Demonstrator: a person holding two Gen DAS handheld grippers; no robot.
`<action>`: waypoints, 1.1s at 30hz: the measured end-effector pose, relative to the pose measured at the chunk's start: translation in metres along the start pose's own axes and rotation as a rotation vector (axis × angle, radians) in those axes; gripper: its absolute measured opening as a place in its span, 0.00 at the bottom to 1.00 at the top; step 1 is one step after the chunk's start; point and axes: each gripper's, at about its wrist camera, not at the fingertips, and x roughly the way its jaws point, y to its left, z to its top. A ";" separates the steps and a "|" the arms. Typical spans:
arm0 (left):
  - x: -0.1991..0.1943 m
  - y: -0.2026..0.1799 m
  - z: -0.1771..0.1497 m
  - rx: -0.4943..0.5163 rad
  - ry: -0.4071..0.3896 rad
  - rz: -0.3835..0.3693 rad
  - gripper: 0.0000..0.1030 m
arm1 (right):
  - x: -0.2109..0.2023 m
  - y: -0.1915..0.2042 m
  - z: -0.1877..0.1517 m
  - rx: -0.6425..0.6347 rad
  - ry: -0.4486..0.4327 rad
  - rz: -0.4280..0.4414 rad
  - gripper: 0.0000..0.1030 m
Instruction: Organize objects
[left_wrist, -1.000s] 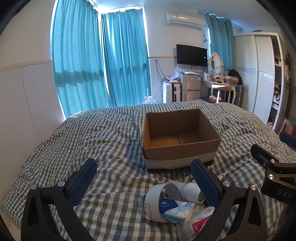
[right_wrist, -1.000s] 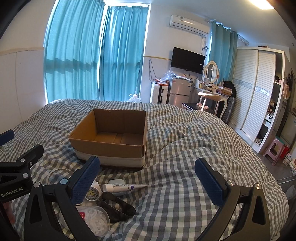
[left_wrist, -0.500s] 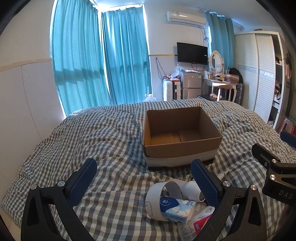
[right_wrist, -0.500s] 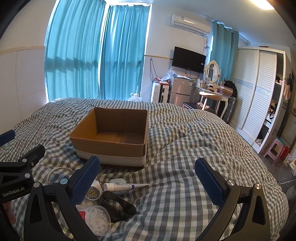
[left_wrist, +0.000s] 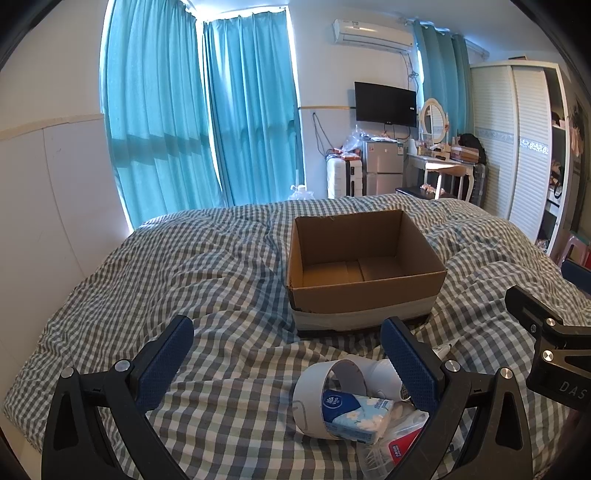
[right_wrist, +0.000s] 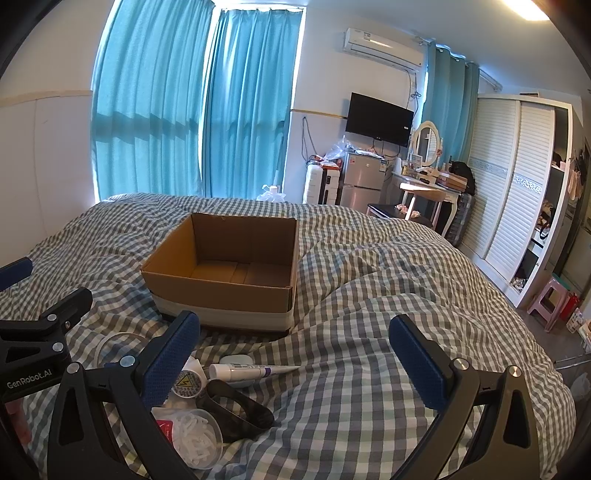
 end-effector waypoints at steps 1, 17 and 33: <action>0.000 0.000 0.000 0.000 0.001 -0.001 1.00 | 0.000 0.000 0.000 0.000 0.000 0.000 1.00; -0.003 0.006 0.002 -0.028 0.003 -0.022 1.00 | -0.003 0.001 0.002 -0.005 -0.003 0.028 1.00; 0.025 0.011 -0.028 0.021 0.144 -0.005 1.00 | 0.004 0.004 -0.011 -0.025 0.063 0.095 1.00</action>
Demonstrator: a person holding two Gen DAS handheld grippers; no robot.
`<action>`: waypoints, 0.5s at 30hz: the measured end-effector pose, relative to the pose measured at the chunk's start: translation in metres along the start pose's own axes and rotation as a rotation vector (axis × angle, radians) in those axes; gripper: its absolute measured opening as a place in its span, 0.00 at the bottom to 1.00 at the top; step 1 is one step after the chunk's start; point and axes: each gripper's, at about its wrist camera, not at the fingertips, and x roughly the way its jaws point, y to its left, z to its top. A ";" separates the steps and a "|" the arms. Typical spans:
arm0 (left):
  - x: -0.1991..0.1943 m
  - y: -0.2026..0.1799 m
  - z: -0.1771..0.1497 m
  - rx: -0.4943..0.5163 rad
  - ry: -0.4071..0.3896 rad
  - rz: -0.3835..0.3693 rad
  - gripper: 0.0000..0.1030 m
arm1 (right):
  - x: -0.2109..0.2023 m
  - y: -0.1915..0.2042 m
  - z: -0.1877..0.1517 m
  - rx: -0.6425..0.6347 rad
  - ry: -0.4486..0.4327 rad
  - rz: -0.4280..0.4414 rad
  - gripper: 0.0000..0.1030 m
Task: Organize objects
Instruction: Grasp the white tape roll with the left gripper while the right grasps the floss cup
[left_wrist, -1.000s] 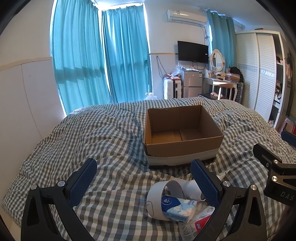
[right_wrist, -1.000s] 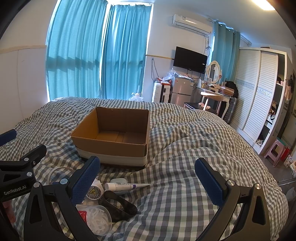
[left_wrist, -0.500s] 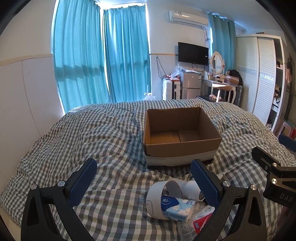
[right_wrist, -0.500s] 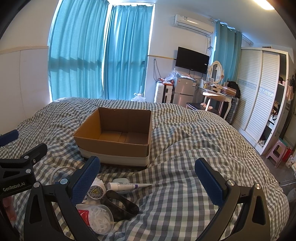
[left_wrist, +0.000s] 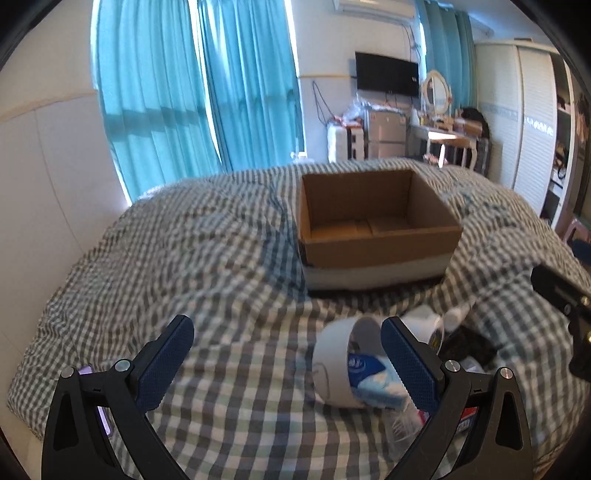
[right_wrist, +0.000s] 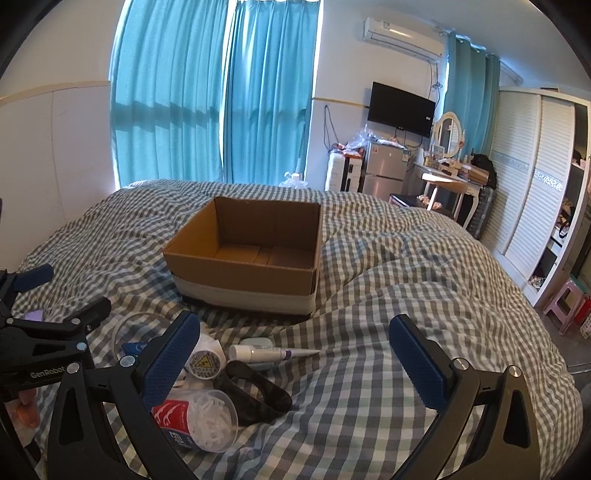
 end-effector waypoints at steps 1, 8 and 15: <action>0.002 -0.001 -0.002 0.003 0.007 -0.004 1.00 | 0.002 -0.001 -0.002 0.000 0.008 0.003 1.00; 0.027 -0.002 -0.015 0.001 0.091 -0.036 0.92 | 0.016 -0.002 -0.015 0.000 0.062 0.012 1.00; 0.049 0.000 -0.022 -0.032 0.159 -0.144 0.67 | 0.023 0.003 -0.023 -0.017 0.084 0.022 1.00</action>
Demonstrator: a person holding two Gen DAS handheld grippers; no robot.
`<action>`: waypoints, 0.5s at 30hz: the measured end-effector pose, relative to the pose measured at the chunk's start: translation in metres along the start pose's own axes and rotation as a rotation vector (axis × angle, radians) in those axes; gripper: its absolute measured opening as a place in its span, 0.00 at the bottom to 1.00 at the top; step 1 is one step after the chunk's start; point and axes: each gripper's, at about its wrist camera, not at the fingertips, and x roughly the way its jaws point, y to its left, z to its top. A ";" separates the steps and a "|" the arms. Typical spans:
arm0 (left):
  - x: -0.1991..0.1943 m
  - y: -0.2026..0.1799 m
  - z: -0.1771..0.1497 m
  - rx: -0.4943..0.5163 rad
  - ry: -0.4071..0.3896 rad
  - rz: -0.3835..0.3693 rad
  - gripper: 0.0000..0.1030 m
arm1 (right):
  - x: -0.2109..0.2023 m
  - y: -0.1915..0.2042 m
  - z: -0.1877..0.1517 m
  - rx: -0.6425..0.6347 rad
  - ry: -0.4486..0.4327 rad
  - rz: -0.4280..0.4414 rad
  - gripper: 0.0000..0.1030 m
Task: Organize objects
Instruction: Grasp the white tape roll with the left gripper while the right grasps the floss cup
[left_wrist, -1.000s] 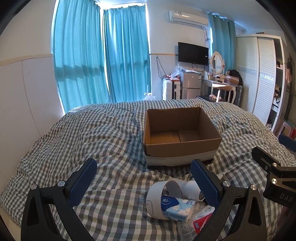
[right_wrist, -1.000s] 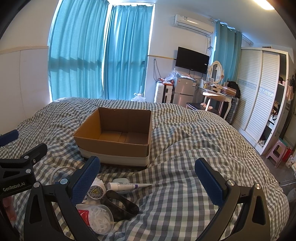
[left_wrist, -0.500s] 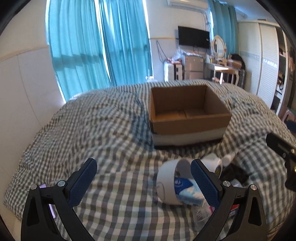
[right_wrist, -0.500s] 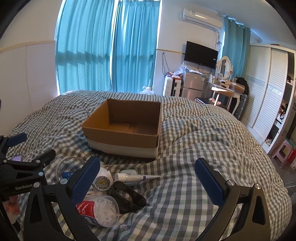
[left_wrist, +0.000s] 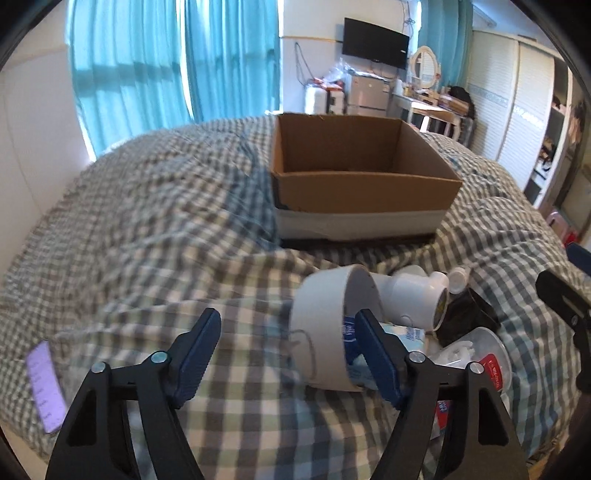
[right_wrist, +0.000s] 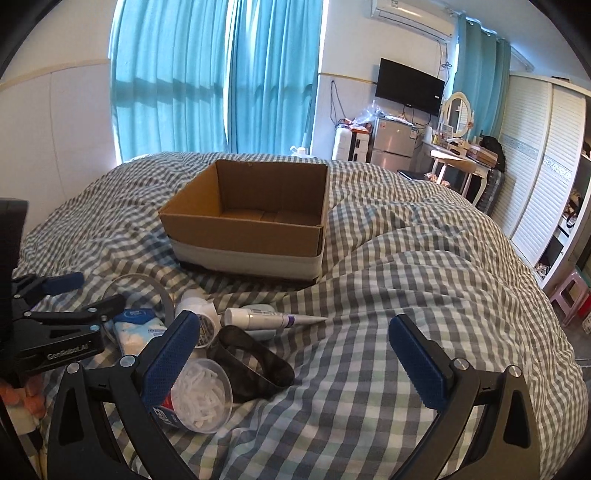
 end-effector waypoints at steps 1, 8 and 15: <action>0.003 -0.001 0.000 0.001 0.012 -0.005 0.56 | 0.000 0.002 -0.001 -0.006 0.002 0.002 1.00; 0.005 -0.003 0.000 0.009 0.012 -0.010 0.22 | -0.010 0.017 -0.008 -0.040 0.033 0.078 1.00; -0.022 0.004 0.006 0.012 -0.064 0.047 0.18 | 0.008 0.038 -0.023 -0.068 0.115 0.163 1.00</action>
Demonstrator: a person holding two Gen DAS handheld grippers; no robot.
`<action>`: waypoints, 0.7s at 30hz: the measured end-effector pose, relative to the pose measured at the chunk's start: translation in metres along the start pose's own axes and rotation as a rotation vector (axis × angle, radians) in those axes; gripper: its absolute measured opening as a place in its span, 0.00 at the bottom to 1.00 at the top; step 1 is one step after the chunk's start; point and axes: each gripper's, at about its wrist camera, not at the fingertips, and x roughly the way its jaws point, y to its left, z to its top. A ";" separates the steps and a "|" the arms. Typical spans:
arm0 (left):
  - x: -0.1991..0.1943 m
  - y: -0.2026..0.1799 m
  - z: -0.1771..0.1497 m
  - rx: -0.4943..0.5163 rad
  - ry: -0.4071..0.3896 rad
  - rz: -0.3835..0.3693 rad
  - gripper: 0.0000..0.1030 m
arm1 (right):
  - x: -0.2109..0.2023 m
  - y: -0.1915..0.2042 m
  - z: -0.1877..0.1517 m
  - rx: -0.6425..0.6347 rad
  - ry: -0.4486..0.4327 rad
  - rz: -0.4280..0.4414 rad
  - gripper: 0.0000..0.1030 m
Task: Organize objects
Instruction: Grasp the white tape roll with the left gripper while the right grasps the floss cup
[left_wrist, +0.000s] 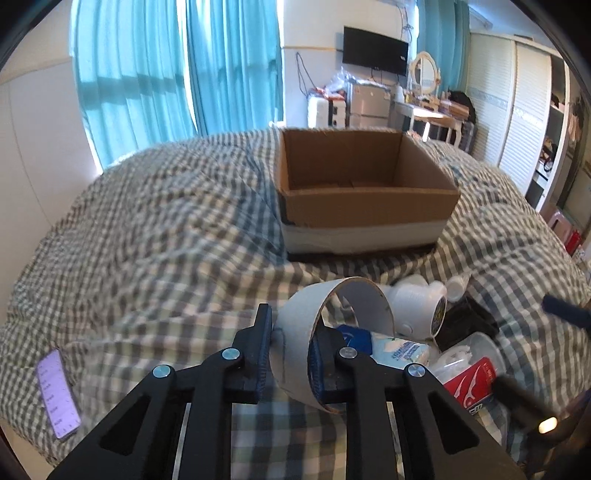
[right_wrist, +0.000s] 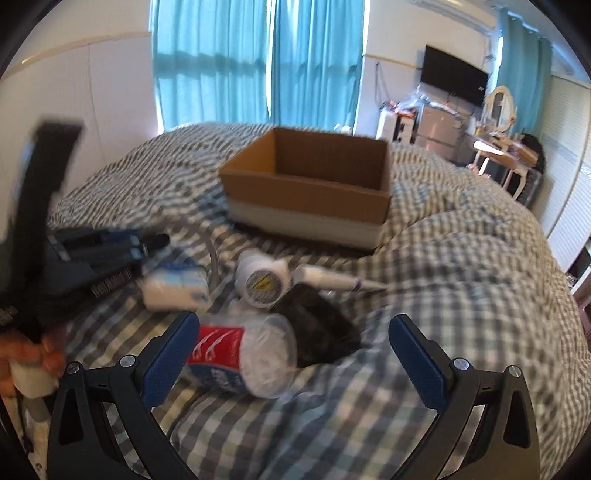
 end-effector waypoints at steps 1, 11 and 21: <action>-0.005 0.003 0.002 -0.005 -0.014 0.008 0.18 | 0.005 0.002 -0.002 0.002 0.015 0.009 1.00; -0.033 0.013 0.015 -0.025 -0.090 0.007 0.18 | 0.046 0.008 -0.016 0.052 0.149 0.132 1.00; -0.039 0.018 0.016 -0.039 -0.103 0.006 0.18 | 0.042 0.012 -0.014 0.072 0.124 0.193 0.79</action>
